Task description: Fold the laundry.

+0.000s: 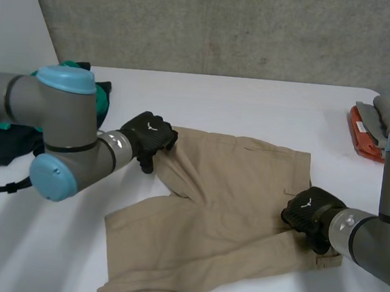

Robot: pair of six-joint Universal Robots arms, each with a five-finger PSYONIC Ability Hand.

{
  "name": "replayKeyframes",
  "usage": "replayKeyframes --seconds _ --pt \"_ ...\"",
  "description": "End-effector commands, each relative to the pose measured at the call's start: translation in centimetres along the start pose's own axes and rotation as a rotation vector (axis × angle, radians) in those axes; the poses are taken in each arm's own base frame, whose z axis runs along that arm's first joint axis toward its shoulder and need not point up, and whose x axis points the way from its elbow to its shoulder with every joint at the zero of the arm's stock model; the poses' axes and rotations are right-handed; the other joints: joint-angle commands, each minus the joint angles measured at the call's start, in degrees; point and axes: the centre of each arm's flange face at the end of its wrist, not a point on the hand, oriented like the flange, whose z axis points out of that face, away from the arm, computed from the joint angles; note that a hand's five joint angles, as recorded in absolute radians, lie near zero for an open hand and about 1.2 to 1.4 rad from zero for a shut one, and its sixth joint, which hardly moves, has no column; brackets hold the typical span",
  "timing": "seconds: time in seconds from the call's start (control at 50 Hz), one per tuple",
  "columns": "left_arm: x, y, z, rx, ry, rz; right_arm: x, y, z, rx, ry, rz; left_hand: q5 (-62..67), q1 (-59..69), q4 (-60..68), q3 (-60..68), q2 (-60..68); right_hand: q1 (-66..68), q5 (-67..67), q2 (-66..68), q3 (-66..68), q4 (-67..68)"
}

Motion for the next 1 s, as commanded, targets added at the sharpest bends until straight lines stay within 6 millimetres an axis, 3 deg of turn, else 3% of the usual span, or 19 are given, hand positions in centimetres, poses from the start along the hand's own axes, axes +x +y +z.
replayKeyframes --seconds 0.02,0.08,0.1,0.14,0.24,0.4,0.54,0.68,0.7,0.72,0.74,0.9,1.0 --pt "0.2 1.4 1.8 -0.083 -0.005 0.005 0.1 0.0 0.0 0.001 0.009 0.001 8.1 7.9 8.1 8.3 8.4 16.1 11.6 13.2 11.9 11.4" --pt "0.2 1.4 2.1 -0.083 -0.015 0.014 0.1 0.0 0.0 0.001 0.009 0.001 19.5 19.3 19.5 19.7 19.8 16.1 11.6 13.2 11.9 11.4" --pt "0.3 1.5 2.3 -0.081 -0.019 0.021 0.1 0.0 0.0 0.002 0.01 0.0 35.2 35.0 35.2 35.4 35.5 16.1 11.6 13.2 11.9 11.4" --pt "0.4 1.4 2.4 -0.076 -0.026 0.03 0.2 0.0 0.0 0.003 0.011 0.0 46.6 46.4 46.6 46.8 46.8 16.1 11.6 13.2 11.9 11.4" --pt "0.7 1.2 2.0 -0.09 -0.041 0.048 0.2 -0.1 -0.1 0.004 0.015 0.003 46.6 46.4 46.6 46.8 46.9 16.1 11.6 13.2 11.9 11.4" --pt "0.5 1.3 -1.5 -0.247 -0.126 0.099 0.3 -0.2 -0.4 0.009 0.019 0.002 46.6 46.4 46.6 46.8 46.9 16.1 11.6 13.2 11.9 11.4" --pt "0.6 3.2 -1.9 -0.403 -0.161 0.21 -0.2 -0.3 -0.6 0.013 0.009 -0.008 46.6 46.4 46.6 46.8 46.9 16.1 11.6 13.2 11.9 11.4" --pt "0.9 1.6 -2.1 -0.371 -0.18 0.204 -0.4 -0.4 -0.8 0.012 0.012 -0.014 46.6 46.4 46.6 46.8 46.9 16.1 11.6 13.2 11.9 11.4" --pt "0.9 0.8 -2.4 -0.35 -0.188 0.191 -0.4 -0.4 -0.8 0.012 0.012 -0.013 21.4 21.1 21.3 21.5 21.6 16.1 11.6 13.2 11.9 11.4" --pt "0.9 0.6 -2.5 -0.345 -0.195 0.183 -0.4 -0.4 -0.8 0.013 0.014 -0.013 6.9 6.7 6.9 7.1 7.2 16.1 11.6 13.2 11.9 11.4" --pt "0.8 -0.1 -2.9 -0.325 -0.209 0.167 -0.3 -0.5 -0.8 0.017 0.018 -0.012 -15.5 -15.7 -15.5 -15.3 -15.3 16.1 11.6 13.2 11.9 11.4" --pt "-0.4 -3.0 -6.0 -0.24 -0.265 0.023 -0.4 -1.2 -1.3 0.042 0.026 -0.002 -18.4 -18.7 -18.5 -18.3 -18.2 16.1 11.6 13.2 11.9 11.4" --pt "1.3 -3.6 -9.6 -0.218 -0.183 -0.084 0.1 -2.1 -1.6 0.081 0.054 0.04 -13.1 -13.3 -13.1 -12.9 -12.8 16.1 11.6 13.2 11.9 11.4"
